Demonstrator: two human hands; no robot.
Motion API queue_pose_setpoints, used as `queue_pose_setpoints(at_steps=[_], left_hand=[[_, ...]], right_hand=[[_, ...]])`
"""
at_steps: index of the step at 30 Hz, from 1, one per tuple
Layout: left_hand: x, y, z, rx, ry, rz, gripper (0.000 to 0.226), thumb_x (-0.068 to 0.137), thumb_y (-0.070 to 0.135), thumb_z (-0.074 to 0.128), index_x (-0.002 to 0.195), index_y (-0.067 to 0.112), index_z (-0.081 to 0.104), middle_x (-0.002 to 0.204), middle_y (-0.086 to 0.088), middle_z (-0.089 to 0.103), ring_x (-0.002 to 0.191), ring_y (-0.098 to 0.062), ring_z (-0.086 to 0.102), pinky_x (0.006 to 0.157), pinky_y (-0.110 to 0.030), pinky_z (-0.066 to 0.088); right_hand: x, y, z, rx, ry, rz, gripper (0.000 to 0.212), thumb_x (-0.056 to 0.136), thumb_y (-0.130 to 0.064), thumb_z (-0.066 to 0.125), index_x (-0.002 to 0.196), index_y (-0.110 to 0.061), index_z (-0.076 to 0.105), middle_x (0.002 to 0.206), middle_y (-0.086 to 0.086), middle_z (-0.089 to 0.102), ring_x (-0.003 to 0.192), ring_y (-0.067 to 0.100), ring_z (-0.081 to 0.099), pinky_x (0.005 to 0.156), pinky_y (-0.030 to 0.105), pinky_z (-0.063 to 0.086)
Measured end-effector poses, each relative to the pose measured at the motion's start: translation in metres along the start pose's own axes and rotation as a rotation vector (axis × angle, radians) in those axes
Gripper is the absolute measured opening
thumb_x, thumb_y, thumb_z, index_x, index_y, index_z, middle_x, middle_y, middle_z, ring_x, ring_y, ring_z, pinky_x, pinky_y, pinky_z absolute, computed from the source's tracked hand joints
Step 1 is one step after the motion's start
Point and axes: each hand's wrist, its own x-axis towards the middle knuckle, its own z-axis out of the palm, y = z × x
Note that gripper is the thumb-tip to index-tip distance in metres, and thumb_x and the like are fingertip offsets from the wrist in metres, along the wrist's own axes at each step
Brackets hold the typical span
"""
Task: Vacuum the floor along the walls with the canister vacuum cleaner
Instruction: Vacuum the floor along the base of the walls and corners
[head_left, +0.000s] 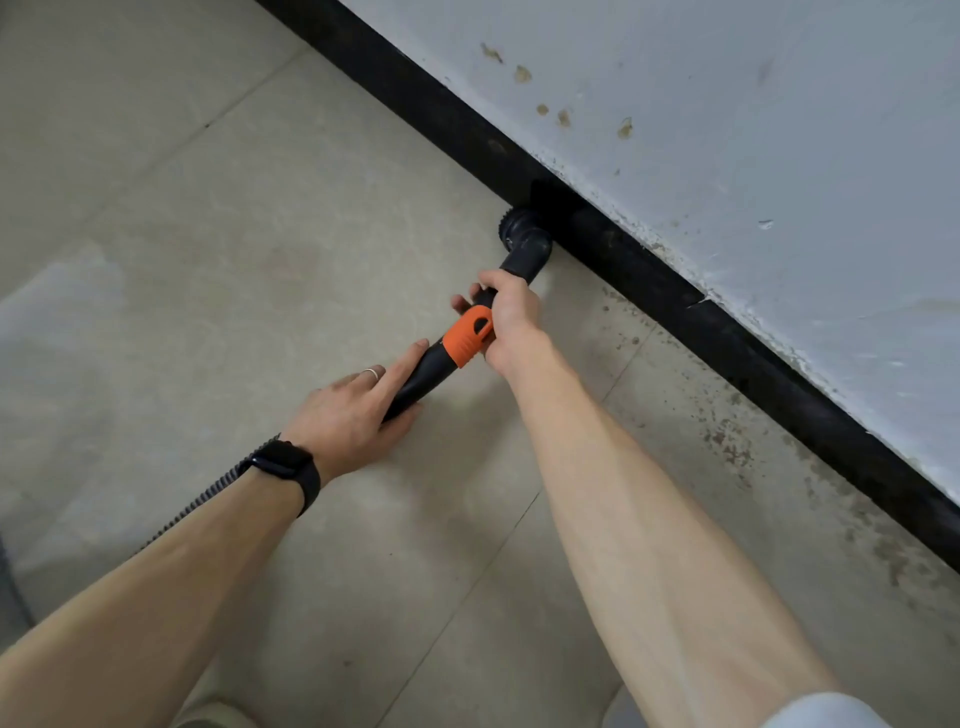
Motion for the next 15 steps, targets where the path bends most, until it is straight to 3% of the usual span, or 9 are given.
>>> queue_pose_setpoints(at_steps=[4, 9, 13, 15], left_hand=[[-0.005, -0.007, -0.004, 0.028, -0.022, -0.030, 0.079, 0.087, 0.026, 0.061, 0.151, 0.039, 0.017, 0.086, -0.001, 0.059, 0.077, -0.032, 0.062, 0.051, -0.031, 0.043], [-0.033, -0.013, -0.013, 0.079, -0.142, 0.091, 0.080, 0.084, 0.039, 0.054, 0.151, 0.045, 0.009, 0.087, 0.003, 0.059, 0.081, -0.027, 0.064, 0.054, -0.032, 0.047], [-0.065, -0.019, -0.023, 0.179, -0.213, 0.246, 0.102, 0.065, 0.035, 0.084, 0.151, 0.034, 0.030, 0.072, 0.006, 0.057, 0.061, -0.022, 0.064, 0.041, -0.026, 0.046], [-0.078, -0.021, -0.027, 0.194, -0.272, 0.306, 0.111, 0.061, 0.035, 0.088, 0.153, 0.034, 0.026, 0.071, 0.005, 0.056, 0.058, -0.022, 0.064, 0.040, -0.026, 0.046]], right_hand=[[-0.007, 0.003, 0.005, 0.002, -0.027, 0.010, 0.008, 0.100, -0.012, 0.057, 0.093, -0.013, 0.053, 0.076, 0.001, 0.060, 0.065, 0.023, 0.070, 0.061, 0.027, 0.050], [-0.034, 0.044, -0.018, 0.124, 0.040, 0.003, 0.007, 0.098, -0.013, 0.060, 0.093, -0.013, 0.055, 0.075, -0.001, 0.059, 0.066, 0.025, 0.072, 0.077, 0.041, 0.052], [-0.066, 0.097, -0.037, 0.274, 0.121, 0.000, 0.007, 0.099, -0.012, 0.060, 0.094, -0.012, 0.055, 0.072, 0.000, 0.057, 0.060, 0.024, 0.071, 0.072, 0.041, 0.052], [-0.084, 0.120, -0.046, 0.318, 0.167, 0.009, 0.009, 0.099, -0.012, 0.060, 0.092, -0.012, 0.054, 0.073, 0.001, 0.056, 0.058, 0.023, 0.070, 0.068, 0.039, 0.052]])
